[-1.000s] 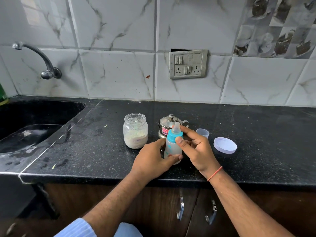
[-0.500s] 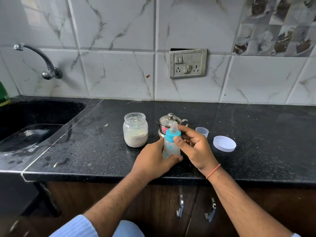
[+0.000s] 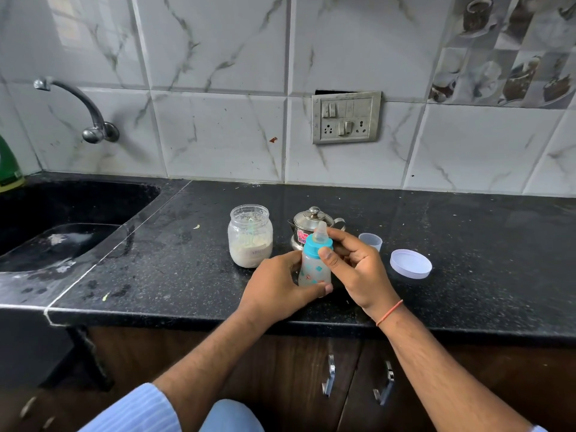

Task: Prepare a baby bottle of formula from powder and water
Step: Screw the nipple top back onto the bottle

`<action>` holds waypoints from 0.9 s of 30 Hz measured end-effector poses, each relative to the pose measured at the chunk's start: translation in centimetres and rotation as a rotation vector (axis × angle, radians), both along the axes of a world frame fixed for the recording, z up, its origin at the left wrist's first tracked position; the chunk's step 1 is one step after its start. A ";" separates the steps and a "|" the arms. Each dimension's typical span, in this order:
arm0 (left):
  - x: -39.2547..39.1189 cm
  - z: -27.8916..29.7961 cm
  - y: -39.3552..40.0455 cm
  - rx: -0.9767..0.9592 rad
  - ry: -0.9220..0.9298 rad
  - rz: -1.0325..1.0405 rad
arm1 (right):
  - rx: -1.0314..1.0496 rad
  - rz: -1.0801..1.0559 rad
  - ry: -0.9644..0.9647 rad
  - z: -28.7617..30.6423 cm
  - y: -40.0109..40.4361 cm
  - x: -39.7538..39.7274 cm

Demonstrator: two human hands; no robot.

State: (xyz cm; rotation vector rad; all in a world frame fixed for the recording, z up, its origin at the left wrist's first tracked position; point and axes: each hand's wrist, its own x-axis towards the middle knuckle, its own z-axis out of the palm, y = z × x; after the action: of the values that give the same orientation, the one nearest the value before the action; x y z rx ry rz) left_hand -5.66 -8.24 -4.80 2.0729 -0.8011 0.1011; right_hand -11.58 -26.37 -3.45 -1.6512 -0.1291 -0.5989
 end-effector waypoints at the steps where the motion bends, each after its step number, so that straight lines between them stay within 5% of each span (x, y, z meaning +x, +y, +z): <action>1: -0.5 0.1 -0.2 0.036 -0.046 0.078 | 0.003 0.004 0.002 0.0 0.1 0.1; 5: -0.9 0.1 -0.7 0.093 -0.103 0.196 | 0.010 0.001 -0.010 0.1 0.4 -0.1; 10: 1.6 0.9 0.4 0.044 0.160 -0.277 | 0.008 0.005 -0.018 0.5 0.5 -0.5; 17: 0.6 -0.4 -0.3 0.053 -0.039 0.053 | 0.010 0.014 -0.013 0.6 0.6 -0.4; 23: 1.6 0.0 0.1 0.025 0.113 -0.097 | -0.084 -0.042 -0.011 0.8 0.6 -0.9; 27: 1.6 -0.3 0.0 0.009 0.121 -0.097 | -0.361 -0.136 0.016 2.0 -1.1 -1.5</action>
State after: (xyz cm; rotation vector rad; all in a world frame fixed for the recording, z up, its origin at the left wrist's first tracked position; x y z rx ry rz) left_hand -4.02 -8.20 -5.07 2.0237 -0.8273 -0.0815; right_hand -13.13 -27.51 -1.41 -2.0260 -0.1186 -0.6944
